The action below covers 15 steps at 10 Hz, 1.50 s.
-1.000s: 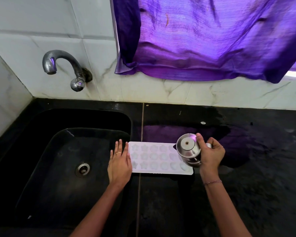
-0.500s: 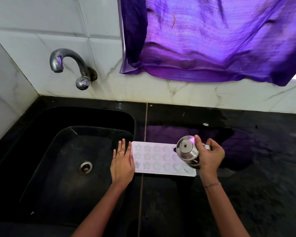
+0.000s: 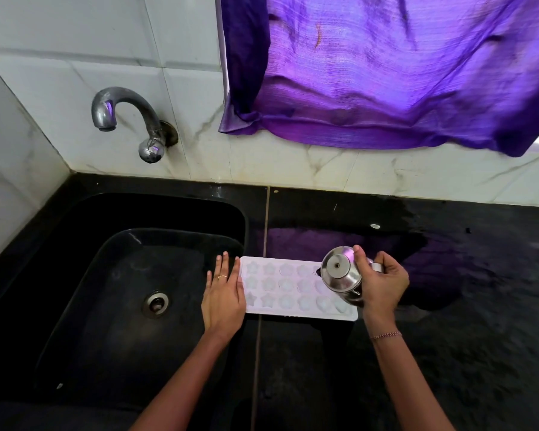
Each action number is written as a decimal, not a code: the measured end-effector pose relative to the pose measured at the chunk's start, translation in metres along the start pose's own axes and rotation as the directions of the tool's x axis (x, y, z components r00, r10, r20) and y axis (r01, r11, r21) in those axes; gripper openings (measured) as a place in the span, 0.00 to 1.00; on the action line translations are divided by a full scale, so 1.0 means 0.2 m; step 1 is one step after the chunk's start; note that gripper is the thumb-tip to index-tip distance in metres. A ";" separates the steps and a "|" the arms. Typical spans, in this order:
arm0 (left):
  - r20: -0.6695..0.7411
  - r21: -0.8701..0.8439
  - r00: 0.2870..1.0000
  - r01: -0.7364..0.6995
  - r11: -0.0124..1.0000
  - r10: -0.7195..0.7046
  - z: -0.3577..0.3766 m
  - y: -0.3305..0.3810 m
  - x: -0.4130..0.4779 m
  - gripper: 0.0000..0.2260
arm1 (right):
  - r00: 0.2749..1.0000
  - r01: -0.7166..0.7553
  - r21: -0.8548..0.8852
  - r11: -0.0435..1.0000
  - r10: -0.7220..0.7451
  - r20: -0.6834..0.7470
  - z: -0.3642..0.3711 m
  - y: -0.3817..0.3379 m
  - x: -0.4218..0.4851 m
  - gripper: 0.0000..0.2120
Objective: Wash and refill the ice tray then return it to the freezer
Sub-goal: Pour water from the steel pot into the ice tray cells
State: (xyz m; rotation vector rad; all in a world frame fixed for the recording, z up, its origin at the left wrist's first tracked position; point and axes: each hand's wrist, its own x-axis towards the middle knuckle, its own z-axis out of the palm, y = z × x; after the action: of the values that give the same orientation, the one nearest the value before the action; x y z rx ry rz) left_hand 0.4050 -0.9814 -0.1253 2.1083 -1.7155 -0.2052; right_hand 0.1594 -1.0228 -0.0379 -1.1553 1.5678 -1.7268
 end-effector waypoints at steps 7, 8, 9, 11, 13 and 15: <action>0.011 -0.013 1.000 0.007 1.000 -0.007 -0.02 0.01 0.00 0.21 | 0.993 -0.117 0.108 0.987 0.115 0.016 0.10 -0.07 -0.03 0.25; 0.012 -0.011 1.000 0.007 1.000 -0.007 -0.02 0.01 0.00 0.21 | 0.996 -0.084 0.053 0.995 0.082 0.033 0.12 -0.07 -0.04 0.24; 0.014 -0.010 1.000 0.007 1.000 -0.007 -0.02 0.01 0.00 0.21 | 0.997 -0.040 0.003 0.999 0.040 0.062 0.13 -0.07 -0.05 0.24; 0.017 -0.007 1.000 0.010 1.000 -0.010 -0.02 0.01 0.00 0.21 | 0.996 0.023 -0.056 0.998 -0.018 0.089 0.15 -0.07 -0.05 0.24; 0.014 0.012 1.000 0.012 1.000 -0.012 -0.01 0.01 0.00 0.21 | 0.994 0.045 -0.072 0.996 -0.038 0.100 0.15 -0.06 -0.06 0.24; 0.018 0.013 1.000 0.014 1.000 -0.014 -0.01 0.00 0.00 0.21 | 0.996 0.032 -0.084 0.996 -0.025 0.086 0.15 -0.06 -0.06 0.23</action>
State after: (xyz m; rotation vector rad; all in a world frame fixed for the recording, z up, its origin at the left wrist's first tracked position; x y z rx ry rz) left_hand 0.4052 -0.9811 -0.1234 2.1349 -1.7170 -0.2182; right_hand 0.1923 -1.0261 -0.0309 -1.2817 1.5943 -1.6200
